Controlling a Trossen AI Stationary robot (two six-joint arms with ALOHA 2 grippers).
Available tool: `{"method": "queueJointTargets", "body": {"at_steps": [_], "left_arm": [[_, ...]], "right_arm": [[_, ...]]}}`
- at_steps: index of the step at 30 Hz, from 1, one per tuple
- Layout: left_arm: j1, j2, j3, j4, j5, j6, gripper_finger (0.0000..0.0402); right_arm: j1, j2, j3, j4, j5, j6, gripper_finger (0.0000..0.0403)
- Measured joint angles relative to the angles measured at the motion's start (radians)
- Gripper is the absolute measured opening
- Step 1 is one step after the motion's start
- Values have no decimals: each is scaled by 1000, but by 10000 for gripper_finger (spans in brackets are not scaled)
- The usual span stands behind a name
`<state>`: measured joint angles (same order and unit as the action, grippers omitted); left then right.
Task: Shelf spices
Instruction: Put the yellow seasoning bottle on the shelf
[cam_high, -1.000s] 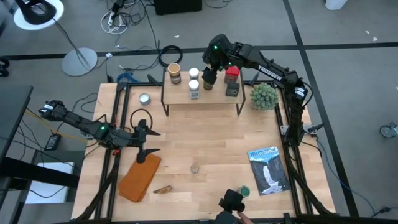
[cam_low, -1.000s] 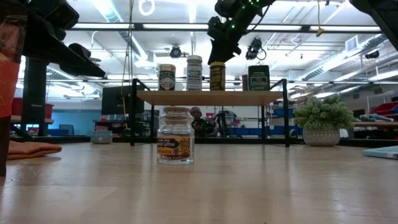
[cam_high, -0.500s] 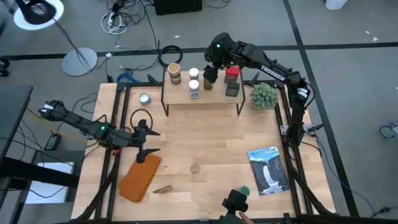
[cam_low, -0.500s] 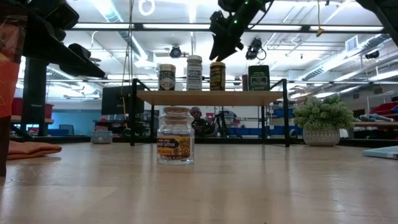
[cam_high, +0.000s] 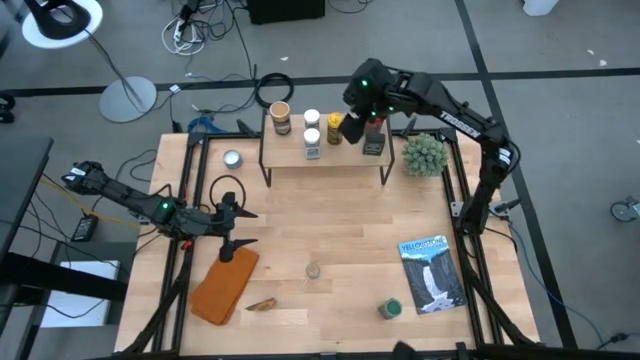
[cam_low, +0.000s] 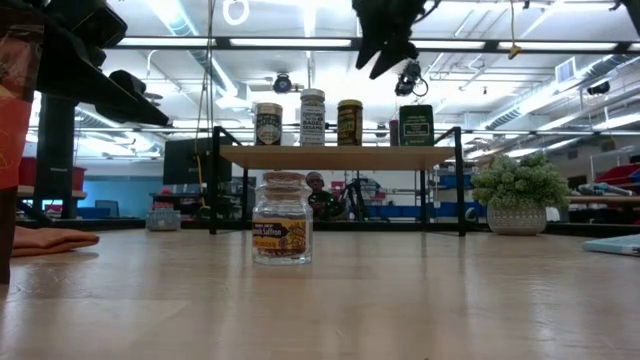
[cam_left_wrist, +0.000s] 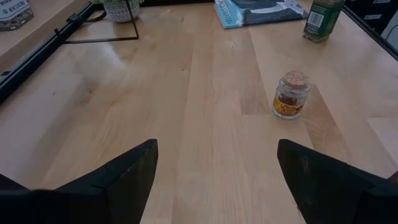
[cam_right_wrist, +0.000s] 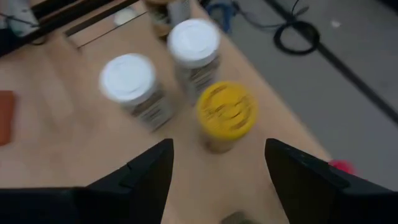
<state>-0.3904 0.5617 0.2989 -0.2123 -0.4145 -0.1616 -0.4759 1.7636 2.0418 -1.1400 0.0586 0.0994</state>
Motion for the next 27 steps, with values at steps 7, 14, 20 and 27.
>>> {"method": "queueJointTargets", "body": {"at_steps": [7,14,20,27], "left_arm": [[0,0,0,0,0,0,335],[0,0,0,0,0,0,335],[0,0,0,0,42,-3,335],[0,0,0,0,65,-10,335]], "right_arm": [[122,-11,0,-52,-1,93,250],[228,0,-36,0,150,91,246],[206,0,-138,57,245,117,235],[142,1,-220,123,319,130,222]]}}
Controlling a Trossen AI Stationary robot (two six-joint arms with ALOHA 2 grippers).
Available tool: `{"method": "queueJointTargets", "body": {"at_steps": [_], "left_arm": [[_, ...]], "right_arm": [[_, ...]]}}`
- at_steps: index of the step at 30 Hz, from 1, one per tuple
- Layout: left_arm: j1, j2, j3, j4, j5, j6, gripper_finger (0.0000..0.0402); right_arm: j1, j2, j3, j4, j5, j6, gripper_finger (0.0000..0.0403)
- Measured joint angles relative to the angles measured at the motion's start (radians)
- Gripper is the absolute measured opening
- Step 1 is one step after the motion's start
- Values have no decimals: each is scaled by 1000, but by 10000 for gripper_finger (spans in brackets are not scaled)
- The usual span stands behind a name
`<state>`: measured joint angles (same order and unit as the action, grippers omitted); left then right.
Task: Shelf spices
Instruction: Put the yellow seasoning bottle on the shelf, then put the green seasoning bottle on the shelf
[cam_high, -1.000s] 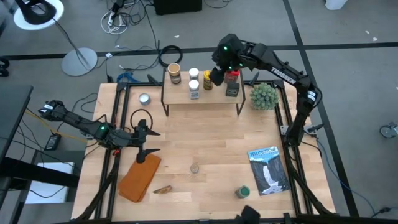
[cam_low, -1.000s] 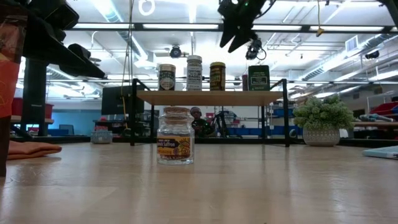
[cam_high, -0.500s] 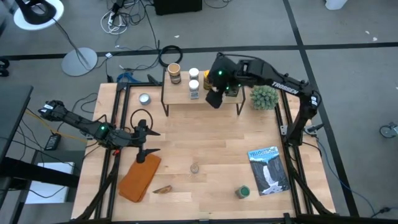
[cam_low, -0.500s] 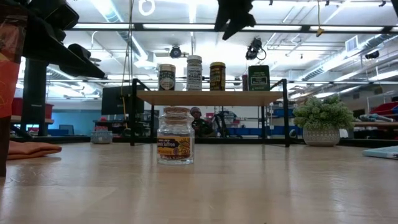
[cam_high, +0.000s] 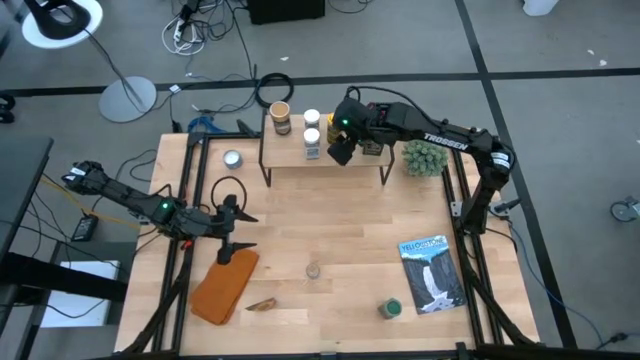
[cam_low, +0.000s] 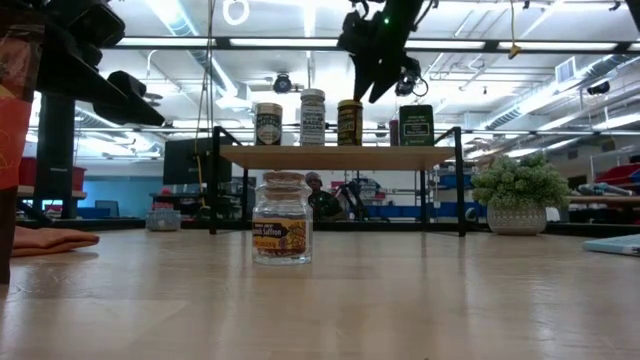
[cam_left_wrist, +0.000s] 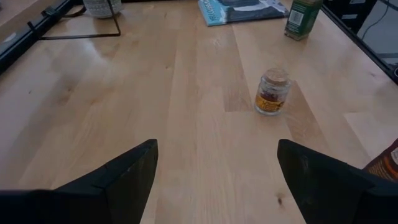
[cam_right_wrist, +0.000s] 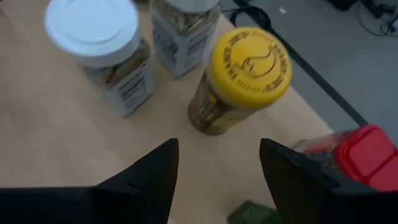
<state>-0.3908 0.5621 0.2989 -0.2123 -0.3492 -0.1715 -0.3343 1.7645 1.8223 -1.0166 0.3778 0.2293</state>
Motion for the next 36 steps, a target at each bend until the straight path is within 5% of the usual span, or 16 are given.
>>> {"method": "queueJointTargets", "body": {"at_steps": [10,21,36], "left_arm": [[0,0,0,0,0,-1,335],[0,0,0,-3,0,3,335],[0,0,0,-53,0,-23,335]], "right_arm": [[-54,0,-34,94,4,-45,216],[-103,0,-34,95,144,-39,214],[-19,-107,-35,-84,146,49,214]]}}
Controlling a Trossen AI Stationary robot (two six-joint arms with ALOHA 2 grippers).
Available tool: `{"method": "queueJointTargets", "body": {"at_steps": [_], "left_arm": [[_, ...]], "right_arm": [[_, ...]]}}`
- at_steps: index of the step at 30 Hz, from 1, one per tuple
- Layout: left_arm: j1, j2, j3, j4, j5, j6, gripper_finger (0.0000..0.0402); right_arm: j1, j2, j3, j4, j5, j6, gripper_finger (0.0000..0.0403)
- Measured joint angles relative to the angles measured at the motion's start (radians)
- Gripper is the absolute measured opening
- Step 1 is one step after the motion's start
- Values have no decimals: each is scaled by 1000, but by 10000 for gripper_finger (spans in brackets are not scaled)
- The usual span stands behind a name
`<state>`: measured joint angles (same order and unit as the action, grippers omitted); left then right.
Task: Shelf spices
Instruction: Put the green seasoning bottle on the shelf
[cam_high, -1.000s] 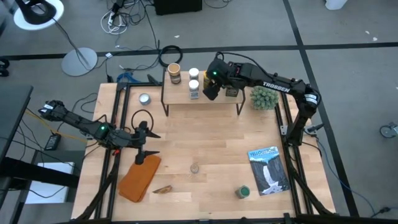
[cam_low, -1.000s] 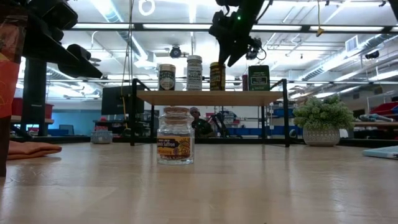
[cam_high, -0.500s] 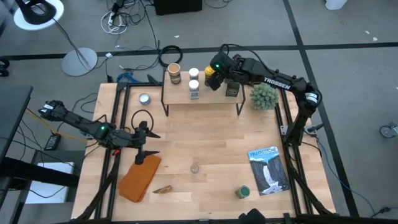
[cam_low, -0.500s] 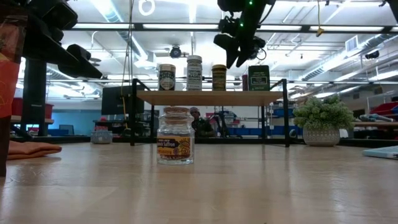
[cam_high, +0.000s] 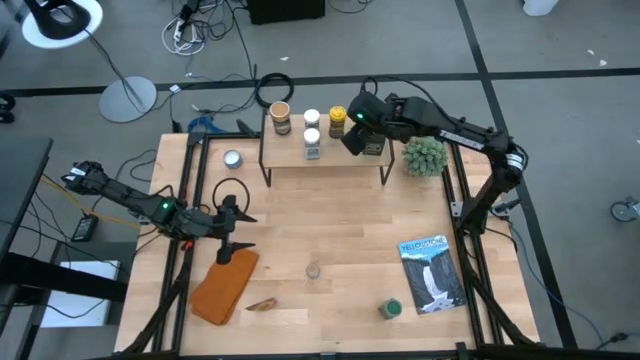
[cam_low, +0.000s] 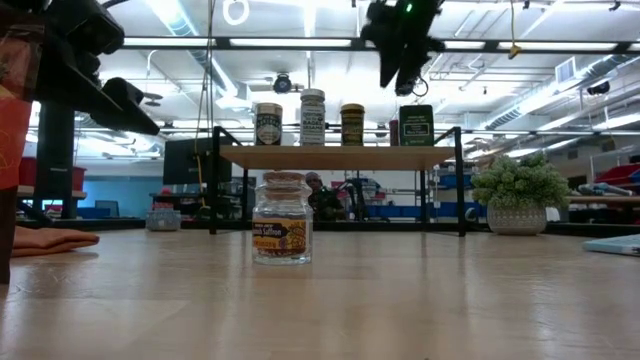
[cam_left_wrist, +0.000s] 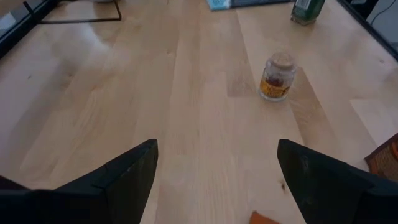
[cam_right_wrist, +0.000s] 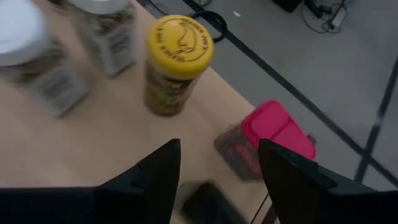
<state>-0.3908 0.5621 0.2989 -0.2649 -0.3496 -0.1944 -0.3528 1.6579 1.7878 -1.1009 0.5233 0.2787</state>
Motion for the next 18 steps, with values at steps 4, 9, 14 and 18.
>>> {"method": "queueJointTargets", "body": {"at_steps": [4,9,14,18], "left_arm": [[0,0,0,20,0,1,335],[0,0,0,27,7,8,335],[0,0,0,27,8,31,335],[0,0,0,26,9,33,335]], "right_arm": [[73,-74,0,-83,0,129,214],[186,-121,0,-240,-15,336,215],[320,-119,0,-362,-48,490,212],[446,-105,0,-421,-51,558,203]]}}
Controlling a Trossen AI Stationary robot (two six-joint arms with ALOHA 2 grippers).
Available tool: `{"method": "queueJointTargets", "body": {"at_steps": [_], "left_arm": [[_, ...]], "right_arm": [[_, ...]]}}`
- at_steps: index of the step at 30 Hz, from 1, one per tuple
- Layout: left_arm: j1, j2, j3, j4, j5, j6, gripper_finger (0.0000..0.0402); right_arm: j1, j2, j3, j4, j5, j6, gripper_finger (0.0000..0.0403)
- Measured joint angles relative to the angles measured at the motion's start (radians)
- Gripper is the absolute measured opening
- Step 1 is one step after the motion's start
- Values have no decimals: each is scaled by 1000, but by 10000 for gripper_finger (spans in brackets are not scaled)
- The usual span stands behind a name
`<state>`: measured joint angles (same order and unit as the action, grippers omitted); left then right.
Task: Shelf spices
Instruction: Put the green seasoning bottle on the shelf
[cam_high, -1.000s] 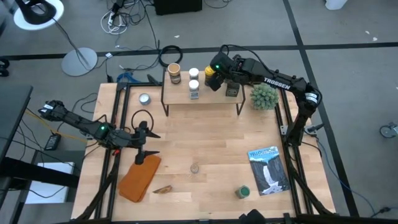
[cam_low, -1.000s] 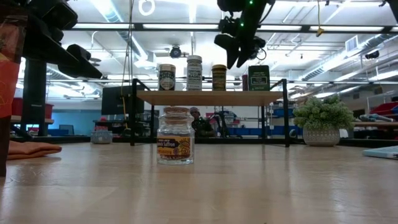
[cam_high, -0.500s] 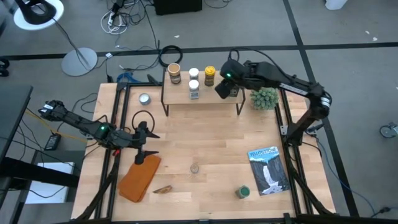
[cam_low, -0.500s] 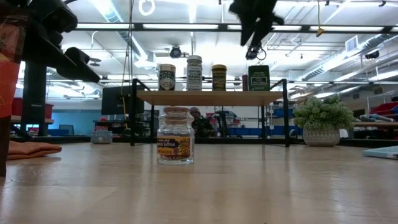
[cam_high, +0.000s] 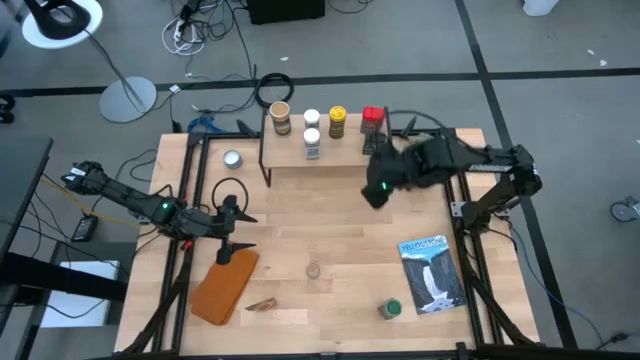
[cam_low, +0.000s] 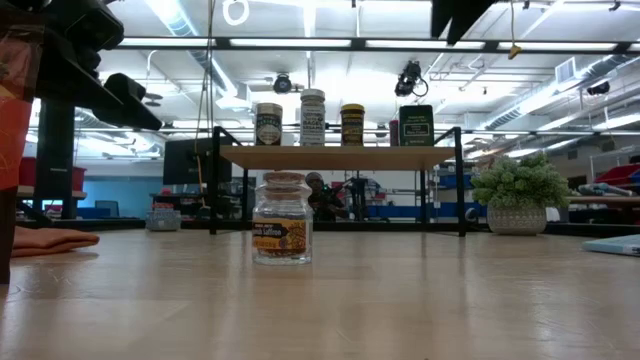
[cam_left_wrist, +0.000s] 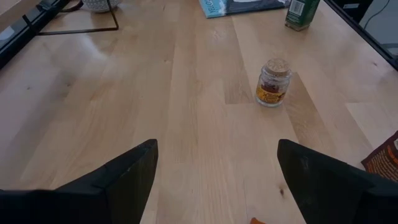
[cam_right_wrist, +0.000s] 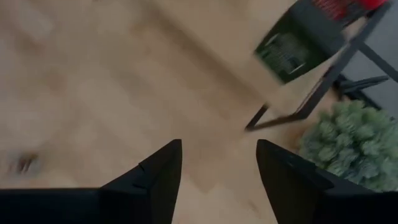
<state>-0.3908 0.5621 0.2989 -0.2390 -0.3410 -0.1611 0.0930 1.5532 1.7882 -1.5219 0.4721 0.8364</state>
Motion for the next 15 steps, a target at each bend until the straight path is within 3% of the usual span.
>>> {"method": "queueJointTargets", "body": {"at_steps": [6,9,15], "left_arm": [[0,0,0,1,3,33,335],[0,0,0,2,3,54,335],[11,0,0,27,3,83,335]], "right_arm": [[208,-1,0,-30,-10,188,178],[298,3,1,-43,-64,291,168],[444,59,1,-46,-123,242,165]]}}
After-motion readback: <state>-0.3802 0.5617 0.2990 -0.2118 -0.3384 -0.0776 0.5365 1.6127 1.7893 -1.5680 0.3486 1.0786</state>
